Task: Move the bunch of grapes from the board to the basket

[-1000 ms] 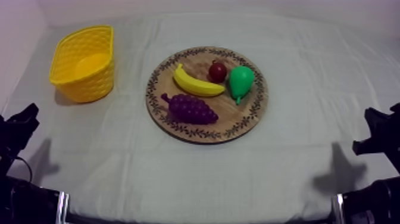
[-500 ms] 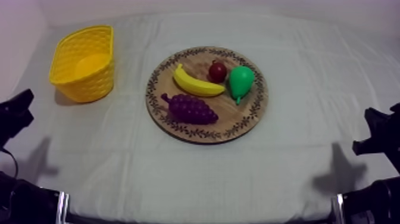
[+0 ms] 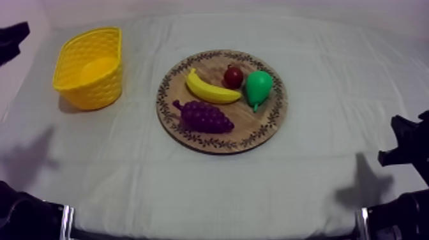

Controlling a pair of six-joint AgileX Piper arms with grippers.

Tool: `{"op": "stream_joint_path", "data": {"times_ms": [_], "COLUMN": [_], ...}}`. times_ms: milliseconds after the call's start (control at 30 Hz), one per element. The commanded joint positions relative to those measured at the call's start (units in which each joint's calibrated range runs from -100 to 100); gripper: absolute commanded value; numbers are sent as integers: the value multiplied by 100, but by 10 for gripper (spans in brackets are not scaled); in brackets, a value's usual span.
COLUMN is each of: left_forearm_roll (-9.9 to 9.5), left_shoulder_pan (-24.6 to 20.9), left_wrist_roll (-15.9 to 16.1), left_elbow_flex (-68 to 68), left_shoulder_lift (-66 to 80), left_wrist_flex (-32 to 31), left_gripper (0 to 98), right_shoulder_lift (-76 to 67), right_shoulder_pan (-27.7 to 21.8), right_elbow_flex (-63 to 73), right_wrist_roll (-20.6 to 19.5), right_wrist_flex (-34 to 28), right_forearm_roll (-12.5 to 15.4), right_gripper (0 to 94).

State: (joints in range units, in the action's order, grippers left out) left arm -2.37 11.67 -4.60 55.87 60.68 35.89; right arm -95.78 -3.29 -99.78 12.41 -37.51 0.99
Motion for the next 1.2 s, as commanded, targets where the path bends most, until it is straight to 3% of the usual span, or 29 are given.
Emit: {"op": "stream_joint_path", "data": {"times_ms": [0,400,933,1167], "left_forearm_roll": [-86,-231,-167,-123], "left_shoulder_pan": [182,945,1587,1682], "left_wrist_roll": [15,294,650,675], "left_elbow_flex": [-652,-2483,-4326,-4313], "left_shoulder_lift": [-932,-3529,-6065,-6379], "left_wrist_flex": [0,-34,625,511], "left_gripper": [0,0,0,0], "right_shoulder_lift": [2,2,2,2], "right_shoulder_pan": [0,0,0,0], "right_elbow_flex": [1,1,1,1], "right_wrist_roll": [2,1,2,2], "right_wrist_flex": [-7,-7,-7,-7], "right_forearm_roll": [1,1,1,1], "right_gripper": [3,3,3,3]}}
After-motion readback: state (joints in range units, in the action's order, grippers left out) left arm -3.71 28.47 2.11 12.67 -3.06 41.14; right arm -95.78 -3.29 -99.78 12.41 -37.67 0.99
